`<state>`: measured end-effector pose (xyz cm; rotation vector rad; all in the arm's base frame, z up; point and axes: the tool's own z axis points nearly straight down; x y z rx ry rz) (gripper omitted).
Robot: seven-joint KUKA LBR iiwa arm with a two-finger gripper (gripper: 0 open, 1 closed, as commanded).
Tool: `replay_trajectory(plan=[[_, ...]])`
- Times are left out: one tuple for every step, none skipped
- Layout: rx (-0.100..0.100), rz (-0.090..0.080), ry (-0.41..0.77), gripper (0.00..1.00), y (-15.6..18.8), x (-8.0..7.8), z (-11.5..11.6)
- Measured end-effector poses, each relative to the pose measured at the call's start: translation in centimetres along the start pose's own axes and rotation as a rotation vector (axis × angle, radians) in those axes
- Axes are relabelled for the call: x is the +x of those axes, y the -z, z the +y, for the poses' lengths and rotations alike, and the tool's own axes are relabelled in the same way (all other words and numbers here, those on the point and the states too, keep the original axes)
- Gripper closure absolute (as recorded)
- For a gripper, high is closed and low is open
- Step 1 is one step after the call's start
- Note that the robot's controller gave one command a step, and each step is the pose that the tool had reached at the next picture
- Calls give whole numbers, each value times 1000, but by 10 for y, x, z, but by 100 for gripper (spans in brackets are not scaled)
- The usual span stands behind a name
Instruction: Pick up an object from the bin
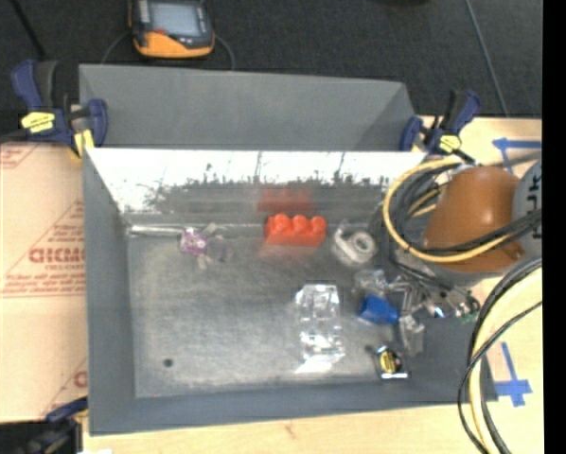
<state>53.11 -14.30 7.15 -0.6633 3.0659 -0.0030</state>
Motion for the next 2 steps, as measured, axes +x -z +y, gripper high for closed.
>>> replay_trajectory(plan=[[2,-4,4,100,2,-3,1],[5,-4,29,100,156,31,18]])
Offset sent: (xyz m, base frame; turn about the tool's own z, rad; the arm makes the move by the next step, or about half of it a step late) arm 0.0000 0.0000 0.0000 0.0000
